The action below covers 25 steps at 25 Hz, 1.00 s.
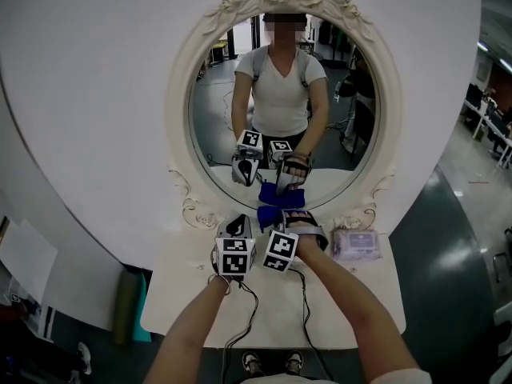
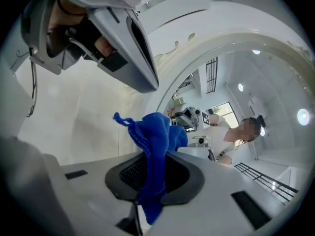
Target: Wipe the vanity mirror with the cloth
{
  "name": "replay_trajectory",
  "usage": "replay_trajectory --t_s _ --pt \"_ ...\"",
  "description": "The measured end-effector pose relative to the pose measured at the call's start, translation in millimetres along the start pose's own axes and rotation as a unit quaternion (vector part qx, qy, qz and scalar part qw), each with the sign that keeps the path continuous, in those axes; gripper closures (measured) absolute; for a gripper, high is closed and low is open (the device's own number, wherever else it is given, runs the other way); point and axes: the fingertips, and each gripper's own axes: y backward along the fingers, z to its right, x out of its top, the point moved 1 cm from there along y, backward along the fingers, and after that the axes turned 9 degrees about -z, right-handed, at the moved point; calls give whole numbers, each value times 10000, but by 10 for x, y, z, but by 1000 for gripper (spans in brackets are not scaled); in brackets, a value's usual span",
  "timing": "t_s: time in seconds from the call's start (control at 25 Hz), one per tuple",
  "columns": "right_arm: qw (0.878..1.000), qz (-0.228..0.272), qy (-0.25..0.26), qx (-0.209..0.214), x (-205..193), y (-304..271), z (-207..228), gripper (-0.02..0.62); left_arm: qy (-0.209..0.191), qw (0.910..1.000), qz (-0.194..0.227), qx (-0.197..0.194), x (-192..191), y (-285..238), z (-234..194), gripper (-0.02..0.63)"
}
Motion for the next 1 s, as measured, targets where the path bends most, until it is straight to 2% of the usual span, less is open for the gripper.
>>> replay_trajectory --t_s 0.24,0.36,0.48,0.6,0.72,0.88,1.0 --pt "9999 -21 -98 113 -7 24 -94 529 -103 9999 53 68 54 38 -23 603" --pt "9998 -25 -204 -3 -55 173 121 529 -80 9994 320 126 382 96 -109 603" --pt "9990 165 -320 -256 -76 439 540 529 -9 9972 702 248 883 222 -226 603" --pt "9951 410 -415 -803 -137 797 1168 529 -101 9926 1176 300 1469 413 -236 603" --pt "9850 582 -394 -1576 -228 1236 1908 529 -233 9868 1583 264 1997 615 -147 603" --pt "9635 528 -55 -2624 -345 1812 2823 529 -179 9870 1596 108 2566 767 -11 603" --pt "9502 416 125 -3087 -380 2138 3345 529 -107 9846 1743 49 3036 928 28 603"
